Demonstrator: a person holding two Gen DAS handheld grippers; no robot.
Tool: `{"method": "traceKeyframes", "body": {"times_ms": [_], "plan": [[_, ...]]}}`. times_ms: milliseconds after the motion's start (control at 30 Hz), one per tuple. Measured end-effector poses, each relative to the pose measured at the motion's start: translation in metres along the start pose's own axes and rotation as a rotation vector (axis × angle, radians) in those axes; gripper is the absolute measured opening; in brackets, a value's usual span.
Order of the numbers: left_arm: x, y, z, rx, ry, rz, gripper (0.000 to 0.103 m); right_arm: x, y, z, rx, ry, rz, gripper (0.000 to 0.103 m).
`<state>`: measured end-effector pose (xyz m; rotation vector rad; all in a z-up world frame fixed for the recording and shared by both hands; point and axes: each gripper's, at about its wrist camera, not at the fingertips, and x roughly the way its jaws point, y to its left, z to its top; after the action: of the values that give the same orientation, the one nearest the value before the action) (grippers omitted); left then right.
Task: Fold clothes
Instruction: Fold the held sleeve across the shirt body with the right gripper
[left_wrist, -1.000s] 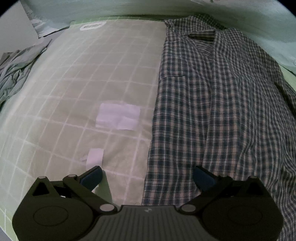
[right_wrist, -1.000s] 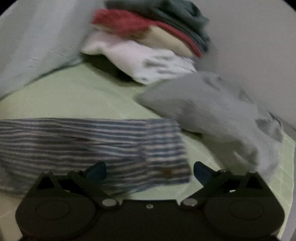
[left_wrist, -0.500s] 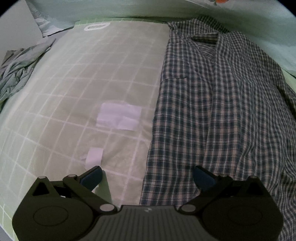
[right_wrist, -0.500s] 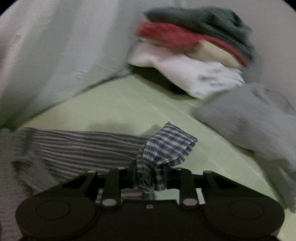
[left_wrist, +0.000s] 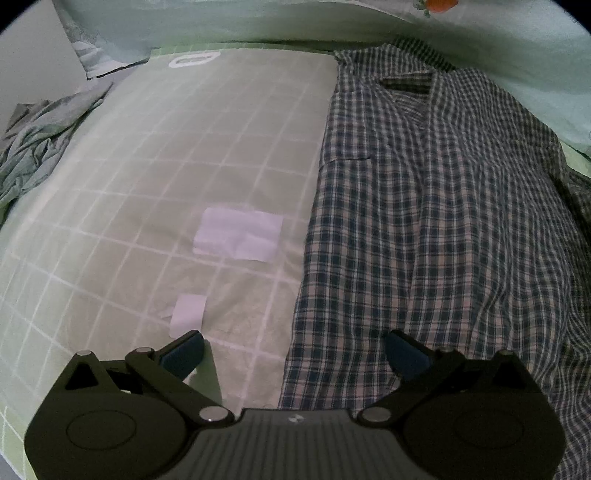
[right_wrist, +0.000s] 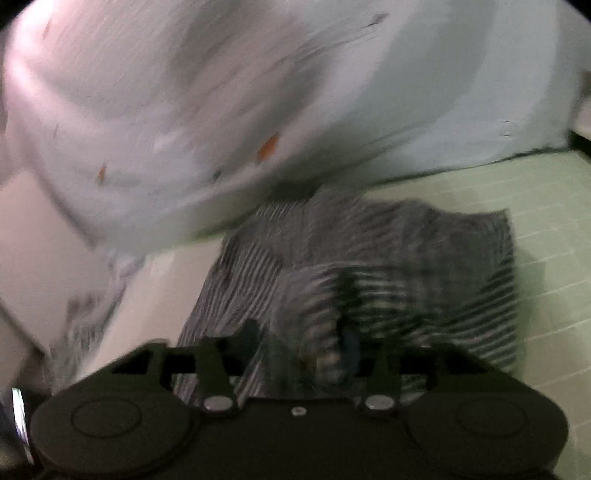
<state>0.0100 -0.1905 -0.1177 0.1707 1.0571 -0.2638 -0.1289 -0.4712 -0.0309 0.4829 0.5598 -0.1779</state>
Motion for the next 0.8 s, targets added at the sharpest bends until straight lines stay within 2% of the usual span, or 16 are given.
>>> {"method": "traceKeyframes", "body": {"times_ms": [67,133,267,500,667,800], "plan": [[-0.001,0.000,-0.001,0.001,-0.003,0.000,0.103,0.000,0.012,-0.007,-0.044,0.018,-0.015,0.069],[-0.001,0.000,-0.001,0.001,-0.004,-0.001,0.103,-0.007,0.009,-0.010,-0.035,0.006,-0.048,0.092],[-0.002,0.000,-0.002,0.000,-0.005,0.000,0.103,-0.022,-0.016,-0.009,-0.014,-0.042,-0.190,0.102],[-0.004,0.002,0.010,0.008,0.063,0.020,0.103,-0.046,-0.059,-0.028,0.048,-0.038,-0.443,0.103],[-0.029,0.003,0.022,0.012,-0.015,0.098,0.103,-0.056,-0.074,-0.045,0.031,-0.040,-0.543,0.103],[-0.048,-0.011,0.036,0.012,-0.082,0.033,0.103,-0.054,-0.084,-0.052,0.059,-0.011,-0.570,0.103]]}}
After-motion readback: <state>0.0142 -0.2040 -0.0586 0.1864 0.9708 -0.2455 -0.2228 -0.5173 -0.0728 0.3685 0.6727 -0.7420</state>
